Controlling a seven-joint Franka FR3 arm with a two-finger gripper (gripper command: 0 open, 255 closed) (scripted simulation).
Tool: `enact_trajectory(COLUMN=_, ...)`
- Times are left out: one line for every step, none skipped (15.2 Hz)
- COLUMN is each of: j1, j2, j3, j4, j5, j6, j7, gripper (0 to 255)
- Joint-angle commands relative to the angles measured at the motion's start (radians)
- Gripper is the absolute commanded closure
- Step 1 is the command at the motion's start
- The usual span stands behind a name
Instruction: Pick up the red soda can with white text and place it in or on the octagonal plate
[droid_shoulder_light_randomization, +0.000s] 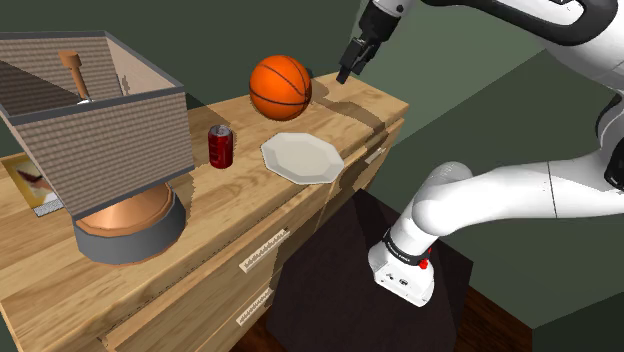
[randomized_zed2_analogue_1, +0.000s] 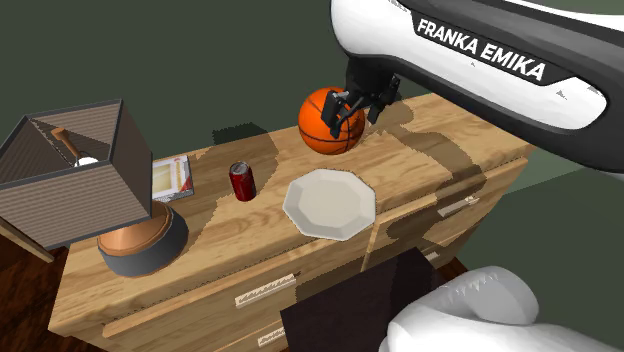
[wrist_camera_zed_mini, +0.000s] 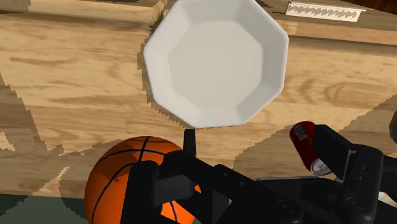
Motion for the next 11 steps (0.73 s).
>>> enact_trajectory(j1=0.000, j2=0.000, j3=0.000, j4=0.000, j5=0.000, j6=0.000, j7=0.000, gripper=0)
enact_trajectory(j1=0.005, j2=0.030, j3=0.012, j4=0.005, j5=0.006, j6=0.017, j7=0.008, gripper=0)
enact_trajectory(j1=0.009, j2=0.060, j3=0.023, j4=0.010, j5=0.012, j6=0.034, j7=0.017, gripper=0)
enact_trajectory(j1=0.014, j2=0.091, j3=0.035, j4=0.017, j5=0.017, j6=0.050, j7=0.025, gripper=0)
enact_trajectory(j1=0.018, j2=0.123, j3=0.046, j4=0.025, j5=0.022, j6=0.065, j7=0.033, gripper=0)
enact_trajectory(j1=0.022, j2=0.155, j3=0.058, j4=0.033, j5=0.027, j6=0.081, j7=0.042, gripper=0)
enact_trajectory(j1=0.025, j2=0.187, j3=0.069, j4=0.043, j5=0.031, j6=0.095, j7=0.050, gripper=0)
enact_trajectory(j1=0.029, j2=0.221, j3=0.081, j4=0.054, j5=0.034, j6=0.109, j7=0.058, gripper=0)
enact_trajectory(j1=0.032, j2=0.254, j3=0.092, j4=0.066, j5=0.037, j6=0.123, j7=0.067, gripper=0)
enact_trajectory(j1=0.036, j2=0.288, j3=0.103, j4=0.079, j5=0.039, j6=0.136, j7=0.075, gripper=0)
enact_trajectory(j1=0.039, j2=0.322, j3=0.115, j4=0.093, j5=0.041, j6=0.148, j7=0.084, gripper=0)
